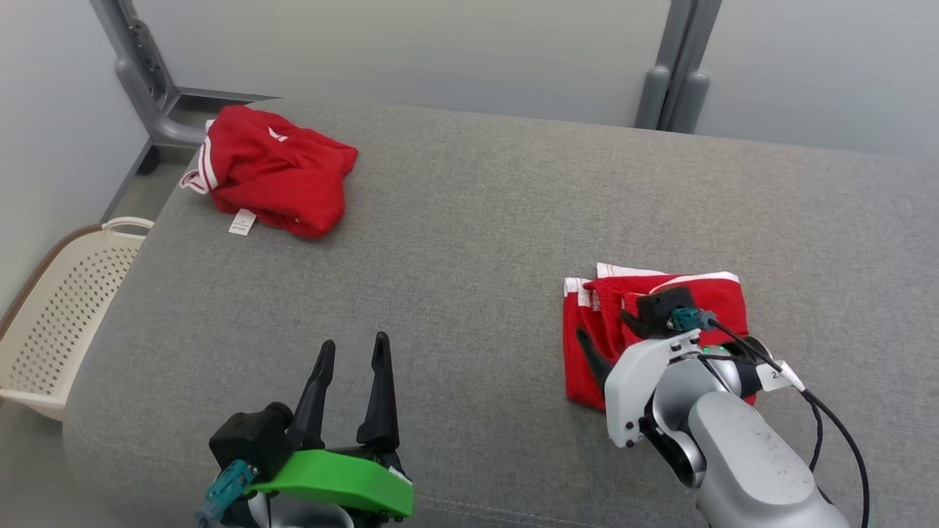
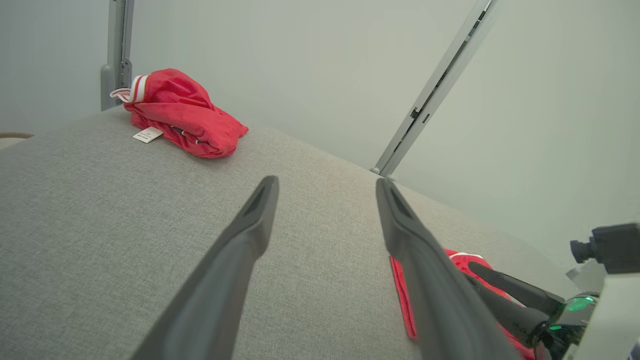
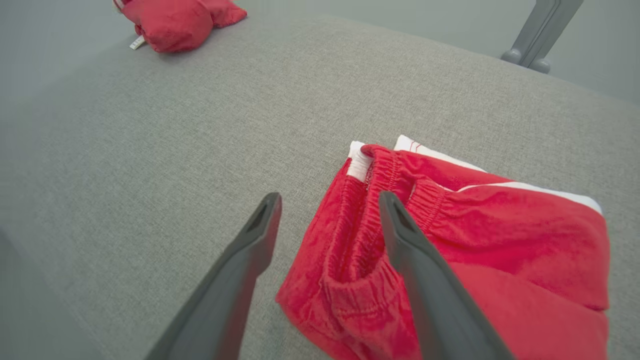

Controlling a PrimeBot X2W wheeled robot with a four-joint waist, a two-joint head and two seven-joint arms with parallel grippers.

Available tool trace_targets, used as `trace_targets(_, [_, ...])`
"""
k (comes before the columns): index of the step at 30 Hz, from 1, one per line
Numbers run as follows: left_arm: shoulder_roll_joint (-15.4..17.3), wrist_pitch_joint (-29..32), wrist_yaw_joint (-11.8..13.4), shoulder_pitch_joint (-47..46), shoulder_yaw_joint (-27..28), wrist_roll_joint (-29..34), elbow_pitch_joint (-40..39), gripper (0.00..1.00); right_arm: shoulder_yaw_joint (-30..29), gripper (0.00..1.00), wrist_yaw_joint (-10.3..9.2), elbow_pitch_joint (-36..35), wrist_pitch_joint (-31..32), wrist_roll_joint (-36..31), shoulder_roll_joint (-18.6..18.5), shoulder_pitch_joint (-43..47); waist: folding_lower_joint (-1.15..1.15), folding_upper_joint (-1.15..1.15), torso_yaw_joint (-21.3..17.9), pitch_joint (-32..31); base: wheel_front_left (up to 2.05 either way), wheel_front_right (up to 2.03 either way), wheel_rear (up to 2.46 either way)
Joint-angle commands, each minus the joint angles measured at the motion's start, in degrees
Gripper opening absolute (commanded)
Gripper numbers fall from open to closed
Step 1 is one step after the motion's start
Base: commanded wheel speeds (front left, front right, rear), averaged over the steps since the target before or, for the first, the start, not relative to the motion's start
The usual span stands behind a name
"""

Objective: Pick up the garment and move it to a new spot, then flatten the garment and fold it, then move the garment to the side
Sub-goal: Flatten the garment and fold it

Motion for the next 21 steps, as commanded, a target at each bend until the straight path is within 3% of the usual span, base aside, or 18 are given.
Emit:
trace_targets(1, [0.2,0.1,0.2,0.9,0.1,-0.2,-0.2,1.0,0.2,1.0,0.0,-0.9,-0.4,0.8,-0.1,0.3,0.0,0.0,-1.1,-0.4,0.0,0.0,0.0])
trace_targets(6, [1.0,0.3,0.6,1.0,0.3,0.2,-1.0,1.0,-1.5,1.0,-0.01,-5.2,-0.8,2.0,-2.2,1.7,0.0,0.0,-3.2,-0.6,0.0,0.0,0.0])
trace_targets(11, [2.0,1.1,1.1,0.1,-0.2,1.3,-1.8,1.0,-6.8,1.0,-0.01,-8.1,0.3,2.4,-5.0,3.6,0.0,0.0,-4.1,0.0,0.0,0.0,0.0])
trace_targets(16, [3.0,1.9,1.2,-0.9,-0.4,1.9,-2.1,1.0,-12.8,1.0,-0.01,-9.0,0.8,2.5,-6.8,5.7,0.0,0.0,-3.7,1.1,0.0,0.0,0.0])
trace_targets(21, [4.2,2.6,1.2,-1.8,-0.5,2.6,-1.7,1.0,-17.4,1.0,-0.01,-7.7,0.9,3.2,-6.4,6.8,0.0,0.0,-2.5,2.3,0.0,0.0,0.0])
